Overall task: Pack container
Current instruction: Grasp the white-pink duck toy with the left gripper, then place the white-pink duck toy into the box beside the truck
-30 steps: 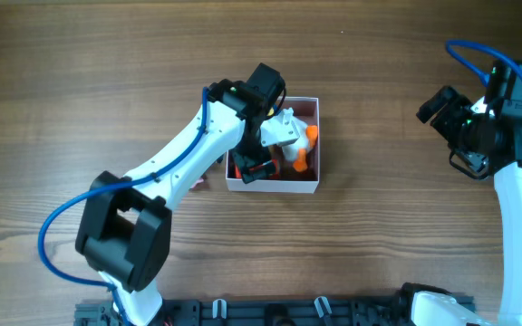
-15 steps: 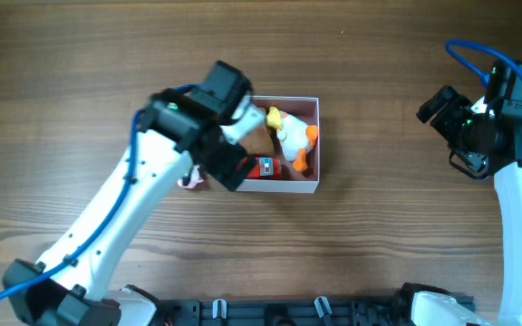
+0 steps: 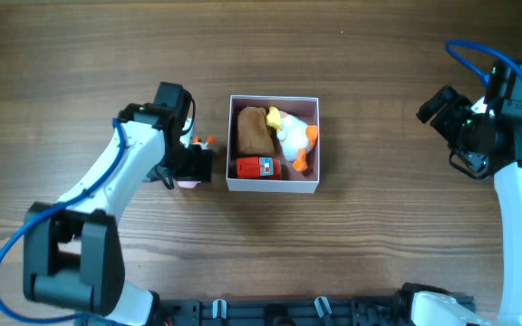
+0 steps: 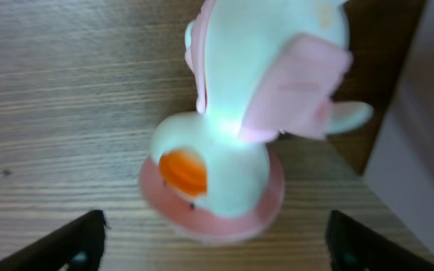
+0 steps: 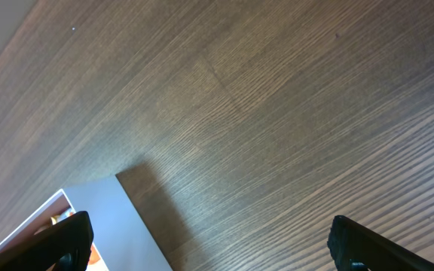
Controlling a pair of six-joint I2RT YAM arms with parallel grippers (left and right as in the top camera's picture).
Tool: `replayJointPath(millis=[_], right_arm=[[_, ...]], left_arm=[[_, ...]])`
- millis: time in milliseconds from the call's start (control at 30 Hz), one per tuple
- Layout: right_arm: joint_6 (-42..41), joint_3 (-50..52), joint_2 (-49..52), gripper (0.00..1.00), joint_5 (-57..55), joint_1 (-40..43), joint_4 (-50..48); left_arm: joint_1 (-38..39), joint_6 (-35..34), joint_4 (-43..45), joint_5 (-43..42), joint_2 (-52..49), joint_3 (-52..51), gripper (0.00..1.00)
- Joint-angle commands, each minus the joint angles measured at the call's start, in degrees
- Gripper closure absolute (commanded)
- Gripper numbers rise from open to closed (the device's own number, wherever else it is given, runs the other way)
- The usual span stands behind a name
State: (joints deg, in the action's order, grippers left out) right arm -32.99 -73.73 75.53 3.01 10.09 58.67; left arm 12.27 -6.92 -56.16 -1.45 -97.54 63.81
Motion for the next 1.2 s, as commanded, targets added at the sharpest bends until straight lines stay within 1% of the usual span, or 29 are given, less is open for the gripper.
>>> replayJointPath(millis=[0, 33, 67, 133, 200, 233, 300, 433, 467, 500, 533, 633, 700, 867, 967, 1067, 1100, 1167], right_arm=[[-0.57, -0.39, 0.17, 0.0, 0.72, 0.11, -0.17], [-0.59, -0.39, 0.17, 0.01, 0.72, 0.11, -0.17], [-0.59, -0.39, 0.17, 0.0, 0.72, 0.11, -0.17], [-0.57, -0.39, 0.17, 0.0, 0.72, 0.11, -0.17], [-0.57, -0.39, 0.17, 0.0, 0.72, 0.11, -0.17], [-0.59, -0.39, 0.17, 0.0, 0.72, 0.11, -0.17], [-0.59, -0.39, 0.17, 0.0, 0.72, 0.11, -0.17], [-0.55, -0.39, 0.17, 0.0, 0.72, 0.11, -0.17], [-0.59, -0.39, 0.17, 0.0, 0.72, 0.11, -0.17], [-0.57, -0.39, 0.17, 0.0, 0.72, 0.11, -0.17], [-0.57, -0.39, 0.17, 0.0, 0.72, 0.11, -0.17], [-0.59, -0.39, 0.17, 0.0, 0.72, 0.11, -0.17], [-0.57, -0.39, 0.17, 0.0, 0.72, 0.11, -0.17], [-0.59, -0.39, 0.17, 0.01, 0.72, 0.11, -0.17], [-0.59, -0.39, 0.17, 0.01, 0.72, 0.11, -0.17], [-0.59, -0.39, 0.17, 0.01, 0.72, 0.11, -0.17], [-0.57, -0.39, 0.17, 0.0, 0.72, 0.11, -0.17], [-0.57, -0.39, 0.17, 0.0, 0.72, 0.11, -0.17]], left_arm=[[-0.07, -0.85, 2.01, -1.07, -3.04, -1.03, 0.17], [-0.07, -0.85, 2.64, -1.05, -3.72, -1.03, 0.26], [-0.09, -0.85, 2.86, -1.05, -3.89, -1.03, 0.31], [-0.07, -0.85, 3.45, -1.05, -4.07, -1.03, 0.36], [-0.07, -0.85, 3.87, -1.03, -4.07, -1.03, 0.44], [-0.07, -0.83, 3.98, -1.03, -4.07, -1.03, 0.53], [-0.09, -0.85, 4.13, -1.03, -4.07, -1.03, 0.62], [-0.07, -0.83, 4.13, -1.03, -4.07, -1.03, 0.65], [-0.07, -0.83, 4.13, -1.03, -4.07, -1.03, 0.71], [-0.07, -0.83, 4.11, -1.05, -4.07, -1.03, 0.8], [-0.07, -0.85, 4.04, -1.05, -4.04, -1.03, 0.96], [-0.09, -0.83, 2.54, -1.05, -3.8, -0.57, 0.96], [-0.07, -0.85, -1.4, -1.05, -2.58, 1.81, 0.96], [0.15, -0.85, -11.52, -1.07, 2.91, 11.34, 0.96], [1.16, -0.81, -15.15, -1.36, 6.32, 17.4, 0.96], [3.78, -0.76, -15.12, -4.15, 10.34, 22.53, 0.96], [5.27, 0.37, -14.12, -5.4, 11.72, 23.5, 0.96], [9.05, 4.94, -10.67, -8.39, 14.03, 23.87, 0.96]])
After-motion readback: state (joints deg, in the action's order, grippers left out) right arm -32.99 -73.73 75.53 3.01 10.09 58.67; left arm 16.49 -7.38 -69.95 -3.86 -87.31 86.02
